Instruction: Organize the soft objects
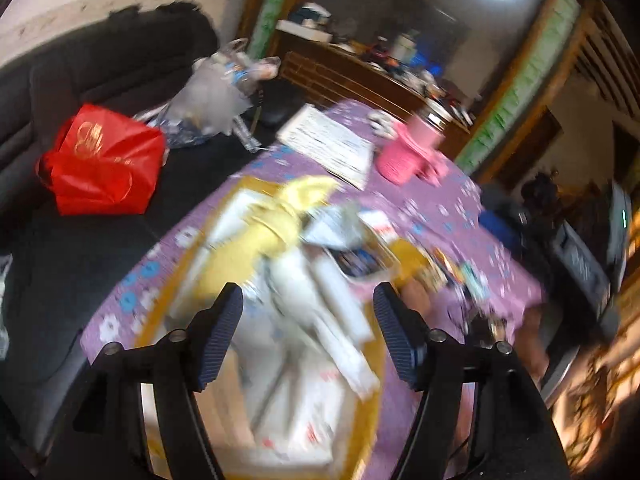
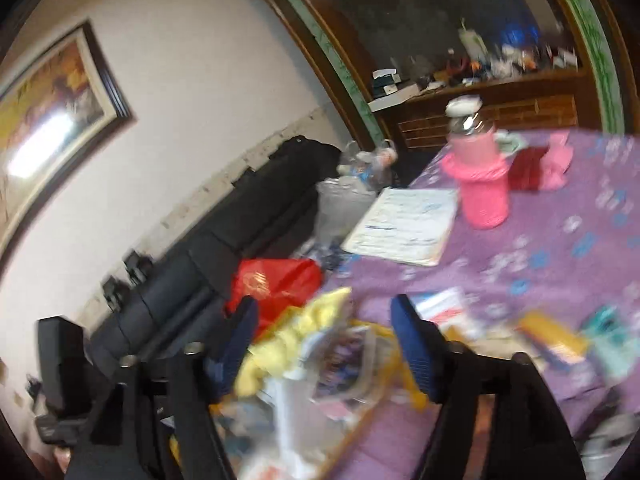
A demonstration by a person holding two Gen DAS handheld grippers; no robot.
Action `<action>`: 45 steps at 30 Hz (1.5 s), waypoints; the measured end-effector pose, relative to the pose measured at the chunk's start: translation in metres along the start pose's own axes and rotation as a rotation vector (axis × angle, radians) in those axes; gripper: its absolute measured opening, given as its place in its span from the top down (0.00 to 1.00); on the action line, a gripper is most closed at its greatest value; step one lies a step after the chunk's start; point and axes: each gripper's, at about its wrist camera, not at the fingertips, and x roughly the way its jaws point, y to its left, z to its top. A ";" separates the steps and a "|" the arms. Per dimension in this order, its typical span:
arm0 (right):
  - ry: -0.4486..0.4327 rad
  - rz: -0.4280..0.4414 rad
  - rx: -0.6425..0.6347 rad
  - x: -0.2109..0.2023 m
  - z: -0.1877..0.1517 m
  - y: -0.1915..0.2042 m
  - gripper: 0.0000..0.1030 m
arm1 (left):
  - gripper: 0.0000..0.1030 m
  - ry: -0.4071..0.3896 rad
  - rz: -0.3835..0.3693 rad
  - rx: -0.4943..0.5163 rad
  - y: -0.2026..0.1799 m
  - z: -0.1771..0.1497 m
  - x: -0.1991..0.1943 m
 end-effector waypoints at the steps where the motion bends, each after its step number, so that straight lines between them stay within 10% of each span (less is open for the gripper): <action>1: 0.028 -0.016 -0.027 -0.011 -0.001 -0.006 0.27 | 0.34 0.005 -0.003 0.029 -0.011 -0.007 -0.002; 8: 0.118 -0.076 -0.026 -0.037 -0.028 -0.046 0.29 | 0.34 0.144 -0.084 0.191 -0.085 -0.047 0.031; 19: 0.058 0.007 0.143 -0.051 -0.030 -0.113 0.31 | 0.43 0.292 0.177 0.363 -0.148 -0.075 0.140; 21: 0.051 0.015 0.182 -0.051 -0.029 -0.123 0.31 | 0.48 0.298 0.198 0.383 -0.154 -0.071 0.152; 23: 0.053 0.036 0.212 -0.051 -0.030 -0.130 0.31 | 0.82 0.322 0.211 0.394 -0.157 -0.069 0.160; 30: 0.102 0.048 0.184 -0.030 -0.032 -0.120 0.31 | 0.89 0.389 0.082 0.383 -0.141 -0.080 0.140; 45: 0.333 -0.175 0.066 0.059 -0.055 -0.084 0.40 | 0.89 0.395 0.120 0.372 -0.119 -0.097 0.111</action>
